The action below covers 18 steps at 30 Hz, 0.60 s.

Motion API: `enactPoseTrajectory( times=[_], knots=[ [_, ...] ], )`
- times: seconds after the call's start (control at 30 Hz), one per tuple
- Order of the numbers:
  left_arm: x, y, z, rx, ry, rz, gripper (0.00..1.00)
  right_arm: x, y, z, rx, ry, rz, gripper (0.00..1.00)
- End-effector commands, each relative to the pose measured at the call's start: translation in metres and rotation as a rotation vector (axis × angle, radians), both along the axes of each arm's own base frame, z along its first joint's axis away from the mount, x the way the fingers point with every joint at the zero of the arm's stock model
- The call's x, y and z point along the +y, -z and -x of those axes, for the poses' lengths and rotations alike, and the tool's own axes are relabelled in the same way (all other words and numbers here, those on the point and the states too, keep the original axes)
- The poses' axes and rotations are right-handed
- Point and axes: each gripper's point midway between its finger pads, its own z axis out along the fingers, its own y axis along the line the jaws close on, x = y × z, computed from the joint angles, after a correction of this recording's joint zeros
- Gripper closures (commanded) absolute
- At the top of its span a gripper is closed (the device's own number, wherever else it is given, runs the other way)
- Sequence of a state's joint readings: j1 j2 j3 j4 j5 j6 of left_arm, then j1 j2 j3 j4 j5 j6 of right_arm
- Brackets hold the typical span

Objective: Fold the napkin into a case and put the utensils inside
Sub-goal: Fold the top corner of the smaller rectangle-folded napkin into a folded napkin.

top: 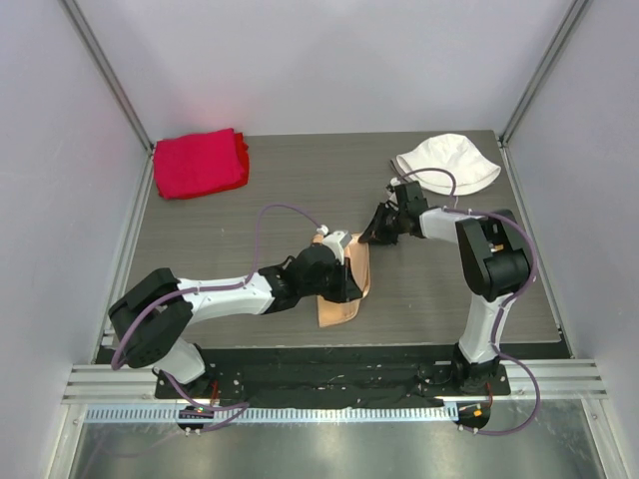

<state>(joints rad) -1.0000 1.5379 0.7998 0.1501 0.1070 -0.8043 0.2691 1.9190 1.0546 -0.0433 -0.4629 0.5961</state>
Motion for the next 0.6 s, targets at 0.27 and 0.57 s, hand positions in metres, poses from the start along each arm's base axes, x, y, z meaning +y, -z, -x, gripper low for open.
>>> enactPoseTrajectory(
  times=[0.27, 0.57],
  knots=[
    [0.008, 0.000, -0.004, -0.035, -0.082, 0.065, 1.00, -0.064, -0.036, -0.004, -0.087, 0.064, 0.368, 0.95],
    [0.035, 0.016, -0.007, -0.060, -0.151, 0.019, 1.00, -0.060, -0.057, -0.008, -0.105, 0.062, 0.507, 0.95]
  ],
)
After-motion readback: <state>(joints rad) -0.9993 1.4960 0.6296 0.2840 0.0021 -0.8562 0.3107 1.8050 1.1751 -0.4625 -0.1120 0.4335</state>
